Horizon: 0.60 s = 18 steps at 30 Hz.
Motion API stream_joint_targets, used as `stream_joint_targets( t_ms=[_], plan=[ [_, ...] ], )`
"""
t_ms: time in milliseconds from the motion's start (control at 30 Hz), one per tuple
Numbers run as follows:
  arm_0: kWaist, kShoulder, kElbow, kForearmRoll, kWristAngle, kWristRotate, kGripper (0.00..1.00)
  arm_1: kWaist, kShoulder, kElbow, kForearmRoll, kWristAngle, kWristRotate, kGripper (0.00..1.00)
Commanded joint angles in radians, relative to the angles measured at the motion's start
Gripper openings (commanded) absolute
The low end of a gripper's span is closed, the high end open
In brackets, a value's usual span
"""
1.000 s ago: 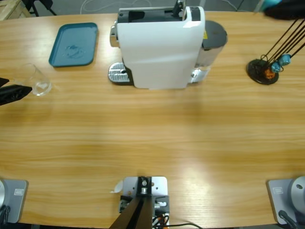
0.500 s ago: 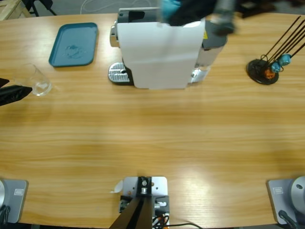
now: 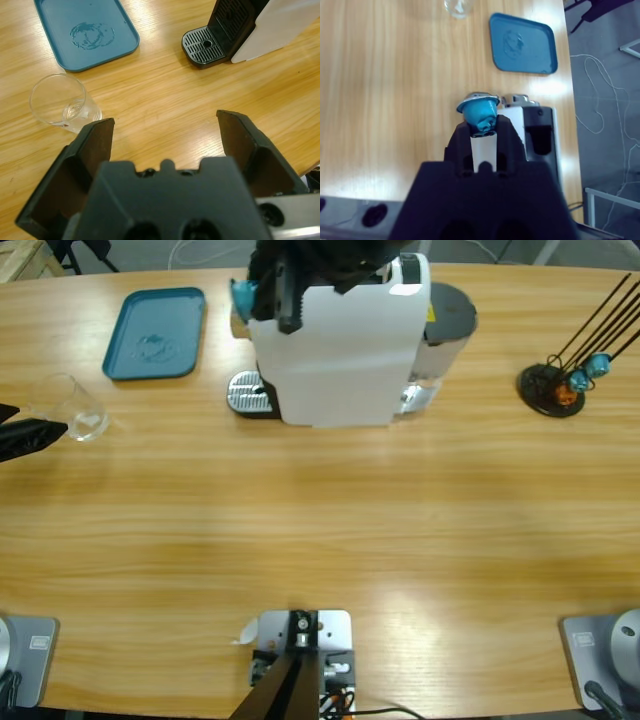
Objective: Pour coffee
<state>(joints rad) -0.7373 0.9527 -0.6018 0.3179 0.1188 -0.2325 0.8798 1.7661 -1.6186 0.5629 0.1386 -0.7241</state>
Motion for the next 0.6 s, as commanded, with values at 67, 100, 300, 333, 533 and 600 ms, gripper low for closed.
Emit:
stream_joint_targets(
  t_ms=[67,100,300,333,533,600],
  plan=[
    [-0.008,-0.002,0.036,-0.010,0.004,0.005,0.881,-0.062,0.061,-0.073,0.054,0.003,-0.054,0.000],
    [-0.008,-0.003,0.036,-0.010,0.004,0.005,0.881,-0.062,0.069,-0.082,0.054,0.003,-0.054,0.000],
    [-0.008,-0.002,0.036,-0.010,0.004,0.005,0.881,-0.062,0.127,-0.131,0.054,0.001,-0.054,0.000],
    [-0.008,-0.003,0.036,-0.010,0.004,0.005,0.881,-0.062,0.134,-0.136,0.054,-0.004,-0.054,0.000],
    [-0.008,0.000,0.036,-0.009,0.004,0.005,0.881,-0.063,0.156,-0.153,0.054,-0.080,-0.049,0.000],
    [-0.008,0.001,0.036,-0.010,0.004,0.005,0.881,-0.066,0.158,-0.157,0.054,-0.088,-0.049,0.000]
  ],
)
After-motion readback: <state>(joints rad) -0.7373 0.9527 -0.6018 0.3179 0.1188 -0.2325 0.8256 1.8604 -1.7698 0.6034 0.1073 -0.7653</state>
